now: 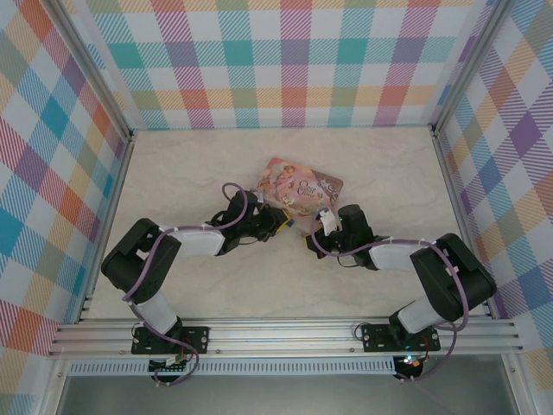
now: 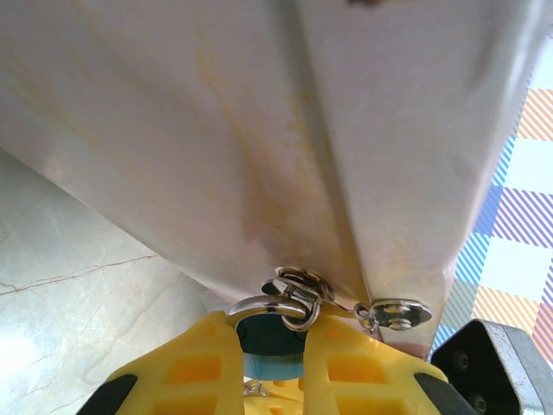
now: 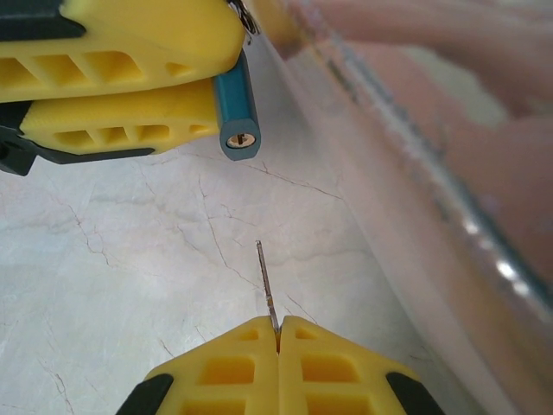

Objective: Unlock a padlock with a key

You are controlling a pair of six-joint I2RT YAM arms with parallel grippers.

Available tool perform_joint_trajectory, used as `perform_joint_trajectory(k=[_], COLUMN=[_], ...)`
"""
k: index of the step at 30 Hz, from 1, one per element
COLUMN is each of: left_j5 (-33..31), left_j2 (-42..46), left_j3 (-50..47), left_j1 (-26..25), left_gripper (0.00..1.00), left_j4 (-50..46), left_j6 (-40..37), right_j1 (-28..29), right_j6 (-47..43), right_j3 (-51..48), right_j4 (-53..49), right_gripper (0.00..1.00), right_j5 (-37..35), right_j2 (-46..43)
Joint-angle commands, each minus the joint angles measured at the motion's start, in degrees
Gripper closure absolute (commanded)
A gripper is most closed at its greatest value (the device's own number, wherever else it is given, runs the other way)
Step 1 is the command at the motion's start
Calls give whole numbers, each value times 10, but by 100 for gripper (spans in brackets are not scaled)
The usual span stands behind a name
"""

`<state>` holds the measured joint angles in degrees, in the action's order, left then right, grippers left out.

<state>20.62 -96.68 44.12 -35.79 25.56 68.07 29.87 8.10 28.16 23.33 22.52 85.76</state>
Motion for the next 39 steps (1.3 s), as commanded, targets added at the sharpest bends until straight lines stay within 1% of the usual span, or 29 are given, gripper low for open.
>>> perform_joint_trajectory(k=[1,14,32,39], left_j5=[20,21,17,20], left_j2=[32,32,30,30], left_j3=[22,24,24,24], left_j1=[3,3,4,4], left_gripper=[91,92,92,92], left_j4=[0,1,6,3], left_j6=[-22,-24,-21,-23], right_j1=[7,33,33,36], right_j6=[-12,-13,-28,-33], right_j3=[29,75,79,104], right_j4=[-28,-46,-65,-71], right_gripper=[100,100,99,99], right_j5=[-5,-48,-44,-33], right_j2=[-14,13,33,45])
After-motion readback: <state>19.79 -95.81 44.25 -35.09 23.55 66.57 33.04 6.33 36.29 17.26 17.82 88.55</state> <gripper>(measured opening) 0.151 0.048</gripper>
